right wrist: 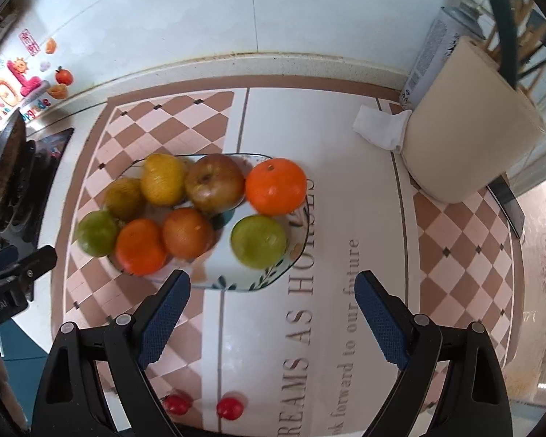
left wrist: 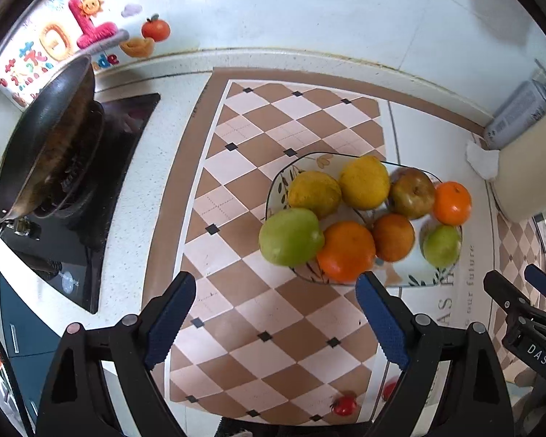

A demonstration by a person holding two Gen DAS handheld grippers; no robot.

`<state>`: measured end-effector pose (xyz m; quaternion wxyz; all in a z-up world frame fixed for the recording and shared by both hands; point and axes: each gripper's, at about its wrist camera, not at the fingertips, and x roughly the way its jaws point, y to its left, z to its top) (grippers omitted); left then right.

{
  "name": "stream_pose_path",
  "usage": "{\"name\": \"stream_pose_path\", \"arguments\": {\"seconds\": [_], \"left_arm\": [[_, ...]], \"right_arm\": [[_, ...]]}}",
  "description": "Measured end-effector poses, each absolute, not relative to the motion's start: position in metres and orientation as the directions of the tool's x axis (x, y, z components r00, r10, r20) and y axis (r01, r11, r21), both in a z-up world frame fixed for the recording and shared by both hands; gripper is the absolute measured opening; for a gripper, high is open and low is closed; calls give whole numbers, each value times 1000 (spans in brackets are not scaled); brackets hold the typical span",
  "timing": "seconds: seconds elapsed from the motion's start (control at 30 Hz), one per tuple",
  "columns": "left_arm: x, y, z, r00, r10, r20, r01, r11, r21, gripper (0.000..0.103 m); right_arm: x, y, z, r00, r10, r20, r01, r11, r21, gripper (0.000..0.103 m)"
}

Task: Organize fruits
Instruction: 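Open both tools and withdraw them from the plate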

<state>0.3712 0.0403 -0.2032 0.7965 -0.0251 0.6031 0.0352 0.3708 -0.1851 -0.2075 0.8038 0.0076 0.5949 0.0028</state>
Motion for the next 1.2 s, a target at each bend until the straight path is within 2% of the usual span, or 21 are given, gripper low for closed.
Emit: {"name": "stream_pose_path", "arguments": {"seconds": [0.87,1.2], "left_arm": [[243,21,-96,532,-7,-847,33,999,12,90],[217,20,-75,594,-14,-804,51,999,20,90]], "right_arm": [[233,-177,-90,501,59,-864,28,996,84,94],[203,-178,-61,566,72,-822,39,993,114,94]]}}
